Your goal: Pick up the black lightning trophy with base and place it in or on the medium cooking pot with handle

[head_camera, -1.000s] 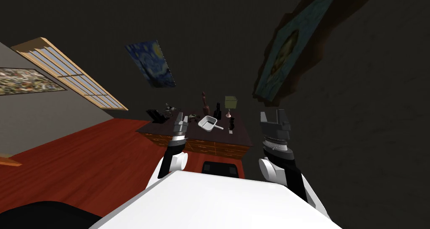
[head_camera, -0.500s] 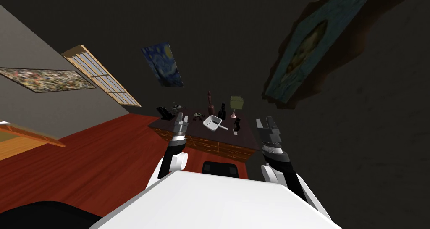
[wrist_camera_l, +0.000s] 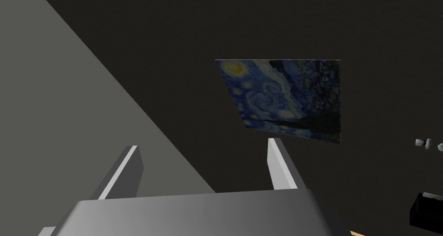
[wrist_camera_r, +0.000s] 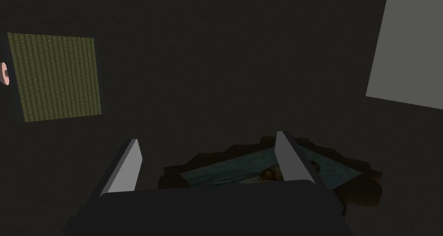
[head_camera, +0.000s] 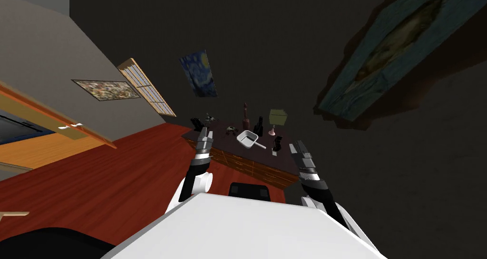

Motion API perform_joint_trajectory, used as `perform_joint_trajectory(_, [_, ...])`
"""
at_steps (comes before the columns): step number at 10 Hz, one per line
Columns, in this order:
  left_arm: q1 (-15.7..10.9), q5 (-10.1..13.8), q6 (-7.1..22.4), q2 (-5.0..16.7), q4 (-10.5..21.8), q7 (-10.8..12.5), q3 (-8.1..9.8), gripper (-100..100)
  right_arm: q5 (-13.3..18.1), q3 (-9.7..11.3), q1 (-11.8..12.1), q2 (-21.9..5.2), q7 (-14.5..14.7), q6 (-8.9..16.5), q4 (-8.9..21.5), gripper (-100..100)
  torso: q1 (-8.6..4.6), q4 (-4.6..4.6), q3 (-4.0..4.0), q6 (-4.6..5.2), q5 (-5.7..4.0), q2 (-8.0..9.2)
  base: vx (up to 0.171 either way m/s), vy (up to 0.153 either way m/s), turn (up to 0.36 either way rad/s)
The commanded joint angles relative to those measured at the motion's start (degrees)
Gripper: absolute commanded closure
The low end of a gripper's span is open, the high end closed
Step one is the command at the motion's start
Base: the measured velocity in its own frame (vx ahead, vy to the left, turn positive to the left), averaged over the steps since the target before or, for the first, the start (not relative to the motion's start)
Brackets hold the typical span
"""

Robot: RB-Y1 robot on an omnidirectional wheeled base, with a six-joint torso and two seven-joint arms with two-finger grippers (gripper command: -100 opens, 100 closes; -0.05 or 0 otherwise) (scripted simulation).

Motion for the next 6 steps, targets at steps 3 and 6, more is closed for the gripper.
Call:
perform_joint_trajectory(3, [0.0,0.0,0.0,0.0,0.0,0.0,0.0,0,-0.1,0.1,0.9,-2.0,0.3,1.2,4.7,-100,-0.02,0.0,-0.01,0.01,0.0,-0.02,0.012,0.068,0.118])
perform_joint_trajectory(6, [0.0,0.0,0.0,0.0,0.0,0.0,0.01,0,-0.5,0.0,2.6,-4.9,0.3,1.3,10.4,-100,-0.14,0.0,-0.01,0.05,-0.02,-0.01,0.012,0.059,0.213])
